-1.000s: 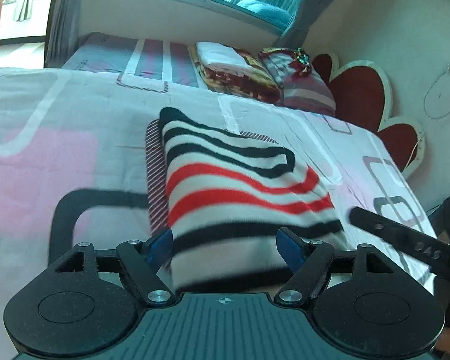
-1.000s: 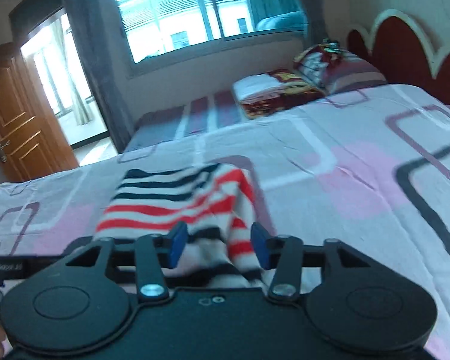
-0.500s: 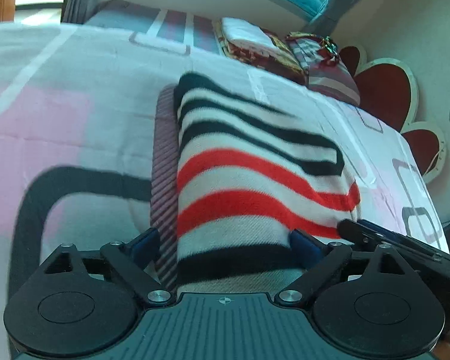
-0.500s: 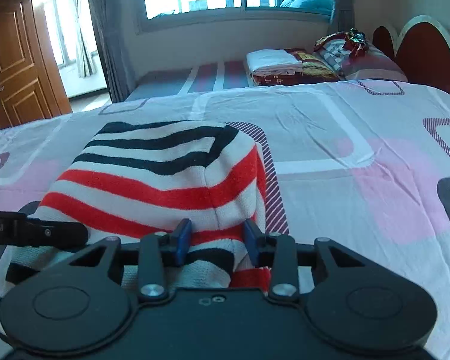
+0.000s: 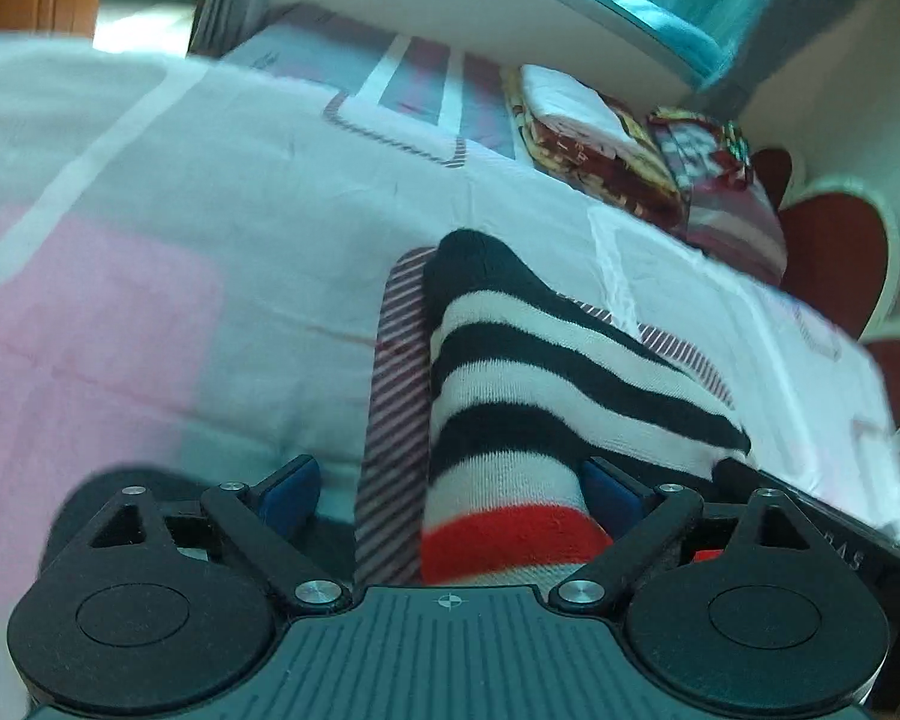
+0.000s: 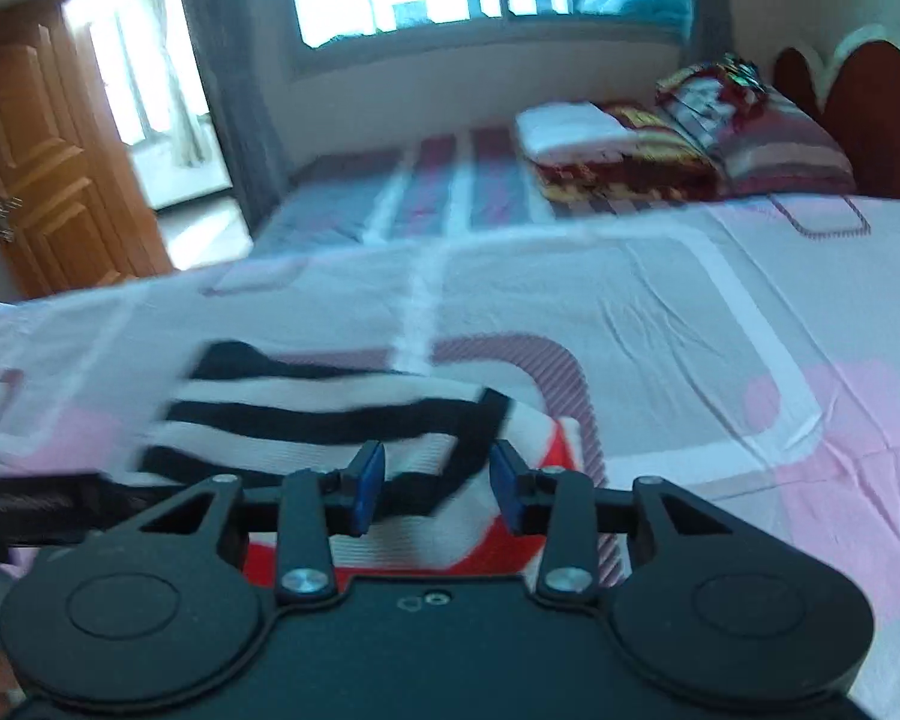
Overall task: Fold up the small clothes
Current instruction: 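Open the left tool and release the folded sweater strip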
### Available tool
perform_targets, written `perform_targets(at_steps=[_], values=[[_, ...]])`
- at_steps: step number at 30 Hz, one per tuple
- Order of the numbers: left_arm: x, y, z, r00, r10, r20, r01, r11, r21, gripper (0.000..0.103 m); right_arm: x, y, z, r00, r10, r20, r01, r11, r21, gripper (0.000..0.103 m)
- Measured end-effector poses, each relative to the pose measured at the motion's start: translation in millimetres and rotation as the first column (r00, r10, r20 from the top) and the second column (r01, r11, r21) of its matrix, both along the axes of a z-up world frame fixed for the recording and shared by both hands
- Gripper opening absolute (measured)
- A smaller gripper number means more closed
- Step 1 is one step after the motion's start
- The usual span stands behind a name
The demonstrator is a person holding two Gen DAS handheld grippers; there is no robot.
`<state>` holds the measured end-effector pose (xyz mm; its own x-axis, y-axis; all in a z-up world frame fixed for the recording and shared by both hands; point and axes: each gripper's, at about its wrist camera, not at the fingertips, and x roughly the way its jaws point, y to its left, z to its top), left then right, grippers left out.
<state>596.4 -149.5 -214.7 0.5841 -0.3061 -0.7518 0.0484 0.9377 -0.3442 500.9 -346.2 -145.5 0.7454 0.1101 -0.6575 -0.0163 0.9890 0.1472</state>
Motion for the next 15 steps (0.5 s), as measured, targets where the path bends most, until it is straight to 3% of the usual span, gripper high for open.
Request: perform_targets(at_steps=[8, 15], values=[[5.3, -10.6, 1.4, 1.0, -0.015, 0.019, 0.014, 0.998, 0.058, 0.094, 2.8, -6.3, -14.5, 1.0, -0.012, -0.007, 0.012, 0.999, 0.032, 0.041], [-11.0, -3.9, 13.0, 0.999, -0.019, 0.035, 0.017, 0.997, 0.078, 0.094, -5.6, -3.7, -3.1, 1.0, 0.008, 0.001, -0.008, 1.0, 0.012, 0.047]])
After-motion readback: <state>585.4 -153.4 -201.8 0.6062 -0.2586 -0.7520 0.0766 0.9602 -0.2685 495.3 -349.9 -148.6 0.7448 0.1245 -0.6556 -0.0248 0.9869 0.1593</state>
